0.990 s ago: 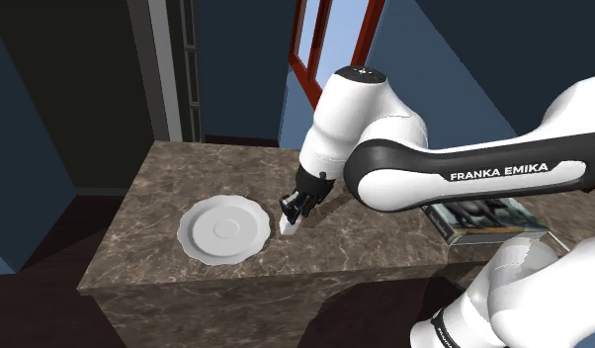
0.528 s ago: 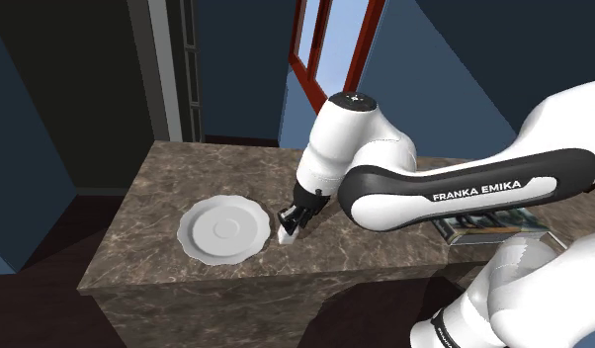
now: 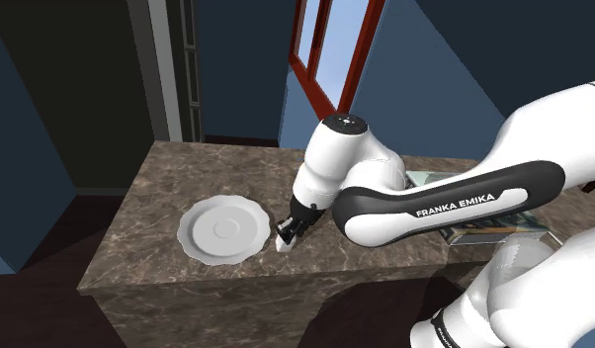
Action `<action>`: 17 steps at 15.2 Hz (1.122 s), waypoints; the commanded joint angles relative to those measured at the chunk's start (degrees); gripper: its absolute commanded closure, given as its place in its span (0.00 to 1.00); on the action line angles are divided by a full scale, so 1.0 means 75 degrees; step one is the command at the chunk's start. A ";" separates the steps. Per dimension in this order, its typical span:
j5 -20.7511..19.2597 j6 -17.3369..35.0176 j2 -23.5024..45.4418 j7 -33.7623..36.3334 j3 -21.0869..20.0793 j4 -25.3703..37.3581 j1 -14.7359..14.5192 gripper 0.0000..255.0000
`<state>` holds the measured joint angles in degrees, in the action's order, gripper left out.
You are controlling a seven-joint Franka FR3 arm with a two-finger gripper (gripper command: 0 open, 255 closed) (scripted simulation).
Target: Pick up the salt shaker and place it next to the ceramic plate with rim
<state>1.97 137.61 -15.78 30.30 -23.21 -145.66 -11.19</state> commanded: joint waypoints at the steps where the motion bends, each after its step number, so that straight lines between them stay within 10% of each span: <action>1: -0.0009 0.0039 0.0021 0.0013 -0.0008 -0.0014 0.0003 1.00; 6: -0.0009 0.0039 0.0021 0.0013 -0.0008 -0.0014 0.0003 1.00; 7: -0.0009 0.0039 0.0021 0.0013 -0.0009 -0.0014 0.0003 0.00; 17: 0.0257 -0.1066 -0.0709 -0.0197 0.0154 0.0390 -0.0144 0.00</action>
<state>3.69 130.73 -20.44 29.02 -22.22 -143.14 -12.14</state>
